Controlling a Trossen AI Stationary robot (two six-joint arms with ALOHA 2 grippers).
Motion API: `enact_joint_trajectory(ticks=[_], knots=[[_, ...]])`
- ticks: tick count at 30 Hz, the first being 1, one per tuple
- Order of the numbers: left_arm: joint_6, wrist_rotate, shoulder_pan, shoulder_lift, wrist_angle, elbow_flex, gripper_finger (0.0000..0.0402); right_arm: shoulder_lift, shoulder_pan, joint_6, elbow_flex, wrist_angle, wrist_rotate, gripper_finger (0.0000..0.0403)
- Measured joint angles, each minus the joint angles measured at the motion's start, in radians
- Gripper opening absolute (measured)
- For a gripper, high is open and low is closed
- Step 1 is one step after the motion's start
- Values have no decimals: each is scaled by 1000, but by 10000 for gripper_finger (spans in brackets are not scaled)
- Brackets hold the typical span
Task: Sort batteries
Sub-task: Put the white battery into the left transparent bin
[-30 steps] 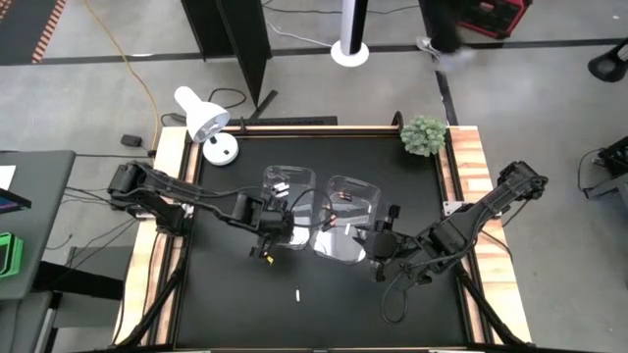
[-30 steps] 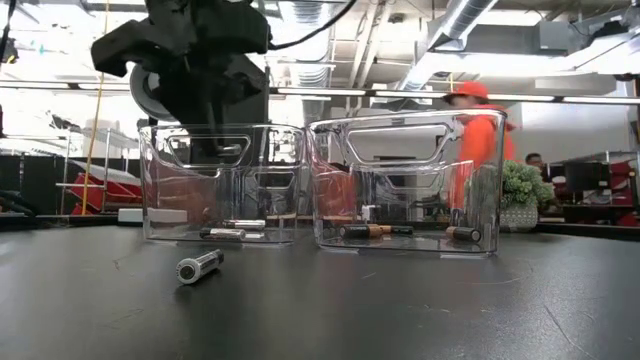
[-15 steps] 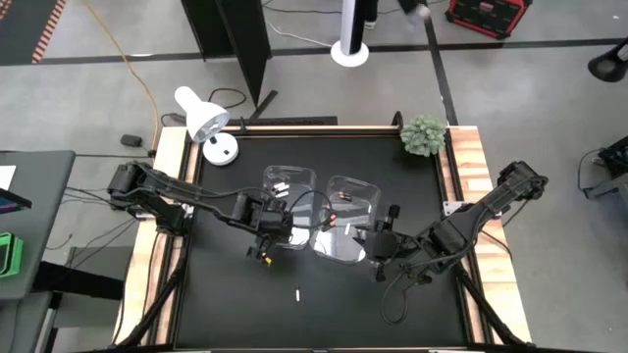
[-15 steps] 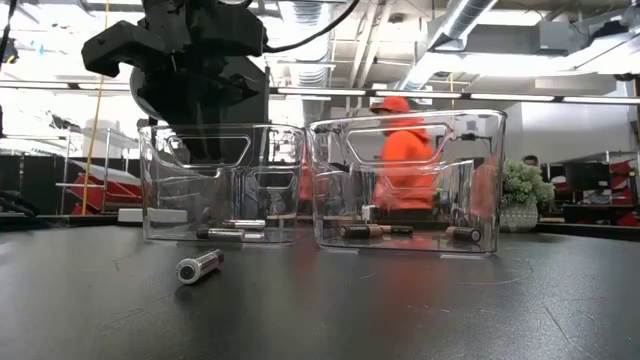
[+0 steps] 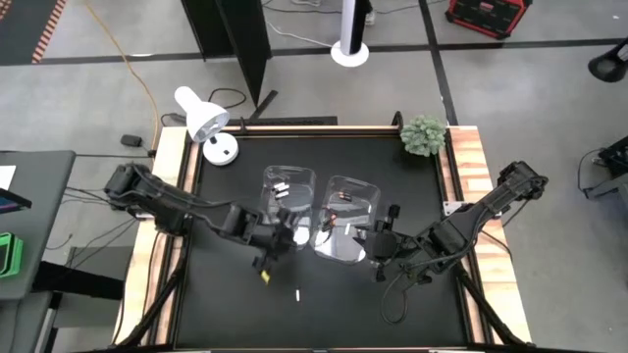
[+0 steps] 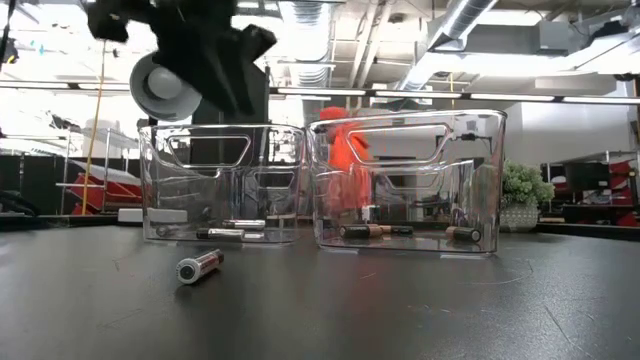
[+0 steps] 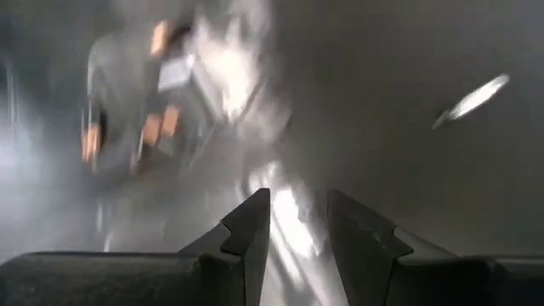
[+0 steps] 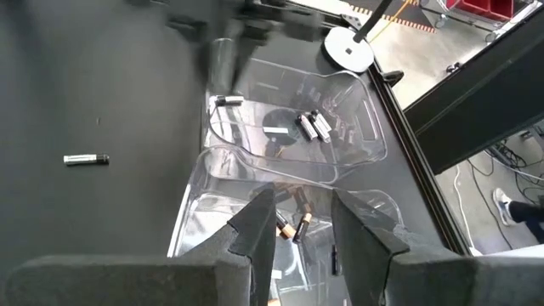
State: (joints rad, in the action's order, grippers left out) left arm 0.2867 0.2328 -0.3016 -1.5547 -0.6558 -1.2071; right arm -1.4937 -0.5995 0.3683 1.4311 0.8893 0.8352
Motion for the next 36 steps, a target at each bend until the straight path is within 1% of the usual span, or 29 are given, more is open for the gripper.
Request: enact_joint_trajectory(ticks=[2,5,8,11,15,20,23,29,32,36], knots=[[34,-29,-41,0,98,23,111,0,0,0,0,0,0,132],[115,-77,-111,-1,196,64,111,0,0,-3,0,0,0,132],[195,-95,-180,-1,296,111,111,0,1,-3,0,1,0,132],[207,-99,-221,-27,447,161,111,0,1,-3,0,0,0,132],[212,-97,-245,-115,500,165,111,0,6,-3,0,-3,0,132],[240,-98,-249,-247,470,101,111,0,7,-1,0,-8,0,132],[266,-95,-247,-297,420,50,111,0,7,6,0,-9,0,132],[318,-108,-225,-371,297,-37,111,0,6,9,0,-8,0,132],[328,-120,-214,-395,276,-49,111,0,6,9,0,-8,0,132],[346,-124,-203,-396,244,-54,111,0,6,9,0,-7,0,132]])
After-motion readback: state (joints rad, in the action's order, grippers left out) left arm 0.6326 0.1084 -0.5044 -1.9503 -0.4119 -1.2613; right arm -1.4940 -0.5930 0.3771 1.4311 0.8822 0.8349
